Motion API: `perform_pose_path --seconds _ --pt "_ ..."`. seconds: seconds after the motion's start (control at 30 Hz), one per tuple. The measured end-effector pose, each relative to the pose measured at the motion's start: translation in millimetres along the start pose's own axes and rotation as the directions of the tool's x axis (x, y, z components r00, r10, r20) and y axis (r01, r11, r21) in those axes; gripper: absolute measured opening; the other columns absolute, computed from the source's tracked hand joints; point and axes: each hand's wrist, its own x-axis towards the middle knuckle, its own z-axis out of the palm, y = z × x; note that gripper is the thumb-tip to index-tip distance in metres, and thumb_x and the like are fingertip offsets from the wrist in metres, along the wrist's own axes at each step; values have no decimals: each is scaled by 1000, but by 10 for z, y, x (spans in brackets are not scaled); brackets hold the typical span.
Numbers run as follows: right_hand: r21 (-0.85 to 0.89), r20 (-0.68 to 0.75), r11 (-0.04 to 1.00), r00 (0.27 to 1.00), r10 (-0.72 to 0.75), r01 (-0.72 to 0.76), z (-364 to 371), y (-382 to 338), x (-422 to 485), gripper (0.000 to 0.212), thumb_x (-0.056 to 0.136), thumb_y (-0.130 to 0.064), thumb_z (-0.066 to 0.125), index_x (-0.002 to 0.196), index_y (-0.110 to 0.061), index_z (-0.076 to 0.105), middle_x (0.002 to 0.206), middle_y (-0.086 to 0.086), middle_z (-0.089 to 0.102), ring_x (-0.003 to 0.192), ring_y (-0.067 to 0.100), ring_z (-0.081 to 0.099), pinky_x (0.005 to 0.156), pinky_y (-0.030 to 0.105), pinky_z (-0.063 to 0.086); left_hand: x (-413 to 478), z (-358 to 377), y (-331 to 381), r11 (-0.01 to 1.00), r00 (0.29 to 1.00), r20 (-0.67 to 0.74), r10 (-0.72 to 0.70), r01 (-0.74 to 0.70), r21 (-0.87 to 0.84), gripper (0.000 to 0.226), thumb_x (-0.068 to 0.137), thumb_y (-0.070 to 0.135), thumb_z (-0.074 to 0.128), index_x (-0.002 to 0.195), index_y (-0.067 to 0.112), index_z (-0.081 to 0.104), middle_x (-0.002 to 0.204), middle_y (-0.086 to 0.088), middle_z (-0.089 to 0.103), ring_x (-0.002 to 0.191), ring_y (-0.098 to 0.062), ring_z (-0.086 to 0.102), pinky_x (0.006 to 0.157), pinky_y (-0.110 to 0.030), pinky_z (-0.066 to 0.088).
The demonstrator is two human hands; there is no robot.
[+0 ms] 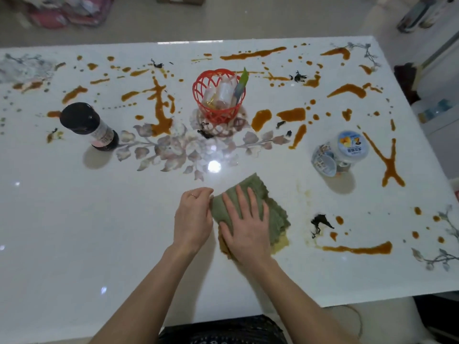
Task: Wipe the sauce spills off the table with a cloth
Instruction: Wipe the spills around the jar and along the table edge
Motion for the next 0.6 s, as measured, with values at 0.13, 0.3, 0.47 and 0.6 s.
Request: perform_pose_path --seconds 0.13,0.3,0.47,0.6 --pt "-9 4 998 999 -54 54 -70 301 386 57 96 -48 33 151 -32 30 160 2 23 147 25 17 113 56 21 -60 71 -9 996 997 63 36 -40 78 31 91 6 47 121 9 56 129 -5 55 120 -24 45 91 -33 45" --pt "99 -70 948 948 309 -302 -159 339 707 60 97 -36 45 153 -27 24 160 8 18 147 26 13 116 55 16 -96 79 1 989 995 94 45 -58 137 20 85 -2 43 103 6 49 116 -10 54 110 -29 46 77 -34 48" --pt "67 -77 977 975 207 -202 -27 30 -181 58 96 -39 38 151 -23 31 157 12 26 145 28 22 114 52 21 -146 142 19 988 986 164 27 -51 147 47 88 -2 41 134 8 37 149 -14 29 138 -30 23 107 -37 35" --pt "61 -34 945 946 323 -321 -208 498 527 59 99 -36 40 153 -26 20 162 9 12 148 25 7 117 51 6 -178 145 78 980 976 213 37 -77 185 57 92 -1 37 146 10 21 156 -14 12 145 -28 8 116 -34 16"
